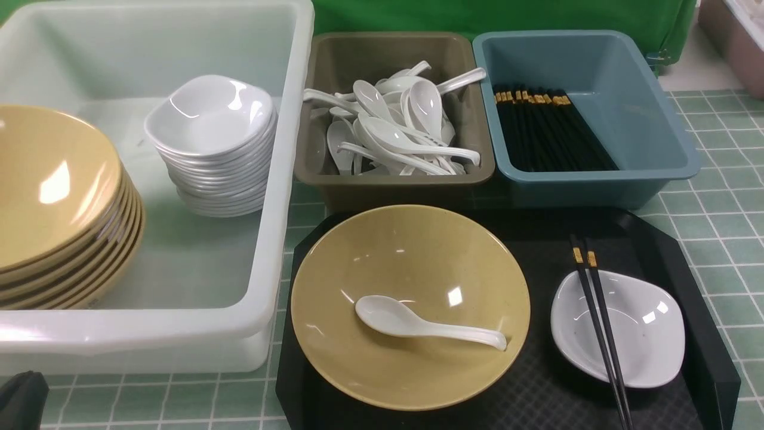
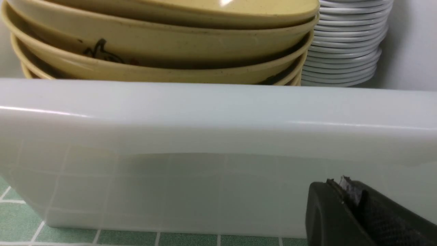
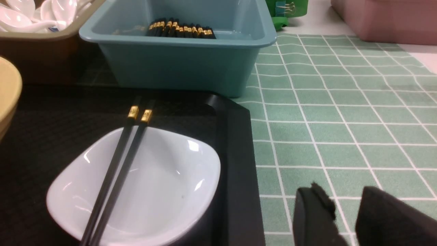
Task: On blue table put chopsticks spoon bowls plates into blue grey white boxes.
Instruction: 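Move the grippers toward the tableware on the black tray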
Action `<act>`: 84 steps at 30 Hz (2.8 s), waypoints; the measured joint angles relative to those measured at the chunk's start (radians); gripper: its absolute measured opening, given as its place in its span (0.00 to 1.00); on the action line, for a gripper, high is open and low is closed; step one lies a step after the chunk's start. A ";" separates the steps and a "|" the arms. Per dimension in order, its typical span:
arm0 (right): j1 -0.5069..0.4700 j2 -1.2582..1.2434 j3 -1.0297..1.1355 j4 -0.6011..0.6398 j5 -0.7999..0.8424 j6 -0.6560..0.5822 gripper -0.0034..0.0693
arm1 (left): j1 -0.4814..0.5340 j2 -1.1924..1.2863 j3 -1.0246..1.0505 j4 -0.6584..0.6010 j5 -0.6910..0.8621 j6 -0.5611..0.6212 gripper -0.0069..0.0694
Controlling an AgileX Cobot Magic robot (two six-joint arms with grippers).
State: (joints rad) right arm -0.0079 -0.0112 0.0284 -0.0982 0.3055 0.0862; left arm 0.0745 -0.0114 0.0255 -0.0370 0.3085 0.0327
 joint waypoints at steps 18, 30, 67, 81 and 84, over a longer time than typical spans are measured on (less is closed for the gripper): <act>0.000 0.000 0.000 0.000 0.000 0.000 0.37 | 0.000 0.000 0.000 0.000 0.000 0.000 0.09; 0.000 0.000 0.000 0.000 0.000 0.000 0.37 | 0.000 0.000 0.000 0.000 0.000 0.000 0.09; 0.000 0.000 0.000 0.003 -0.117 0.397 0.37 | 0.000 0.000 0.000 -0.791 -0.080 -0.255 0.09; 0.000 0.000 0.000 0.005 -0.125 0.938 0.37 | 0.000 0.000 0.000 -1.171 -0.068 -0.253 0.09; 0.000 0.000 0.000 0.005 -0.124 0.938 0.37 | 0.000 0.000 -0.007 -1.171 -0.004 -0.139 0.09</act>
State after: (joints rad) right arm -0.0079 -0.0112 0.0284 -0.0936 0.1812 1.0245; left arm 0.0745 -0.0114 0.0187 -1.2078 0.3042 -0.1058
